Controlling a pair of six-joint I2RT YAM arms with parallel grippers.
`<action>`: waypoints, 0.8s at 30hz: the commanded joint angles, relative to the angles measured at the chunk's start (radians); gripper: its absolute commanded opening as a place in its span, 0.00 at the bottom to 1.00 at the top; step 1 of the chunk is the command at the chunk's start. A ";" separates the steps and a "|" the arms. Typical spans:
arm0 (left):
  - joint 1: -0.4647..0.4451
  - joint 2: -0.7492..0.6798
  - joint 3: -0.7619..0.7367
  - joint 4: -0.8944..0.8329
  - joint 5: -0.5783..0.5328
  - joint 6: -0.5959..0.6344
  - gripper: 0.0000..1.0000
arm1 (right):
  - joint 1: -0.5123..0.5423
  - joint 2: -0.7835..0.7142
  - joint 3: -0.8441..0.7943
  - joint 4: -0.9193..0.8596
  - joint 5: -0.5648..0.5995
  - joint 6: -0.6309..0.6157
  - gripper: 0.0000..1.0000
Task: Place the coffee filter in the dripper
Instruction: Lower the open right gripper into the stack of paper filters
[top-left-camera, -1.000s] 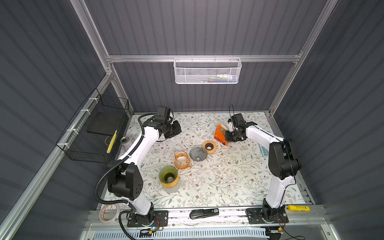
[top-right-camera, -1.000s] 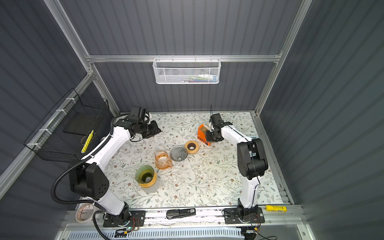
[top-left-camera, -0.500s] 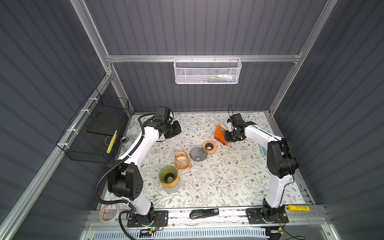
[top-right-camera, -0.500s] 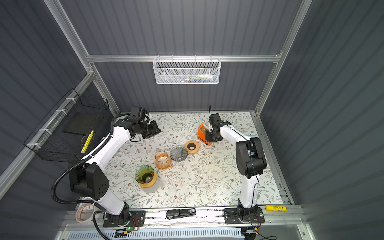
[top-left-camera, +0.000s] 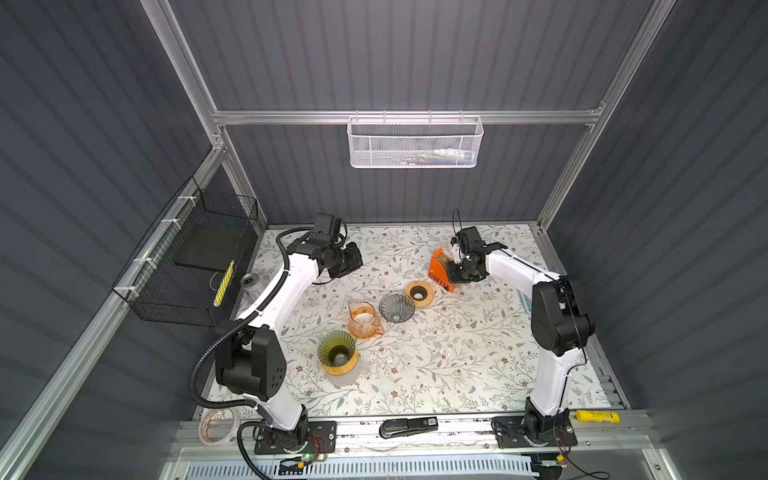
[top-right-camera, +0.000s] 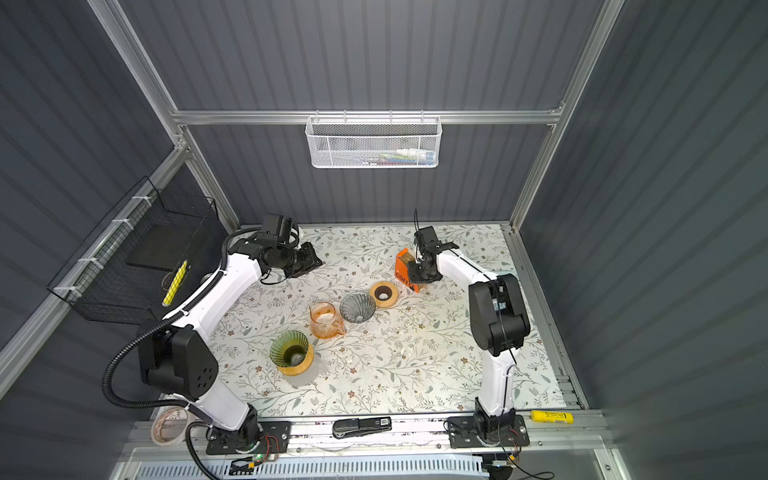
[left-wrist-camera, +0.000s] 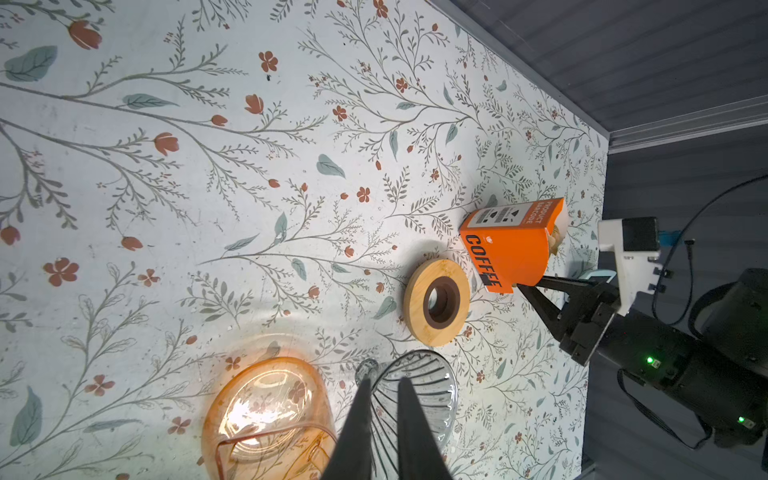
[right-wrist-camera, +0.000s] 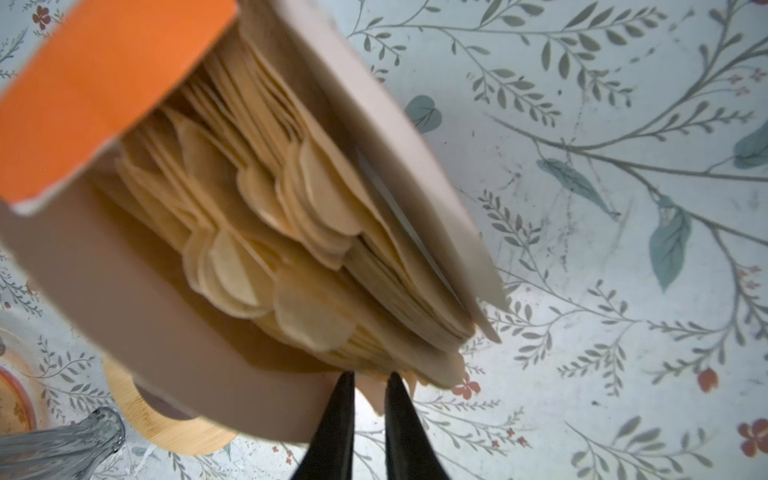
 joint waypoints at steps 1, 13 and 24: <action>-0.003 -0.024 -0.014 -0.004 0.016 0.004 0.15 | 0.011 0.032 0.028 -0.029 0.023 -0.016 0.18; -0.003 -0.033 -0.030 0.003 0.016 0.000 0.14 | 0.023 0.038 0.040 -0.042 0.038 -0.017 0.16; -0.003 -0.044 -0.048 0.008 0.015 0.002 0.14 | 0.032 0.046 0.054 -0.052 0.047 -0.011 0.17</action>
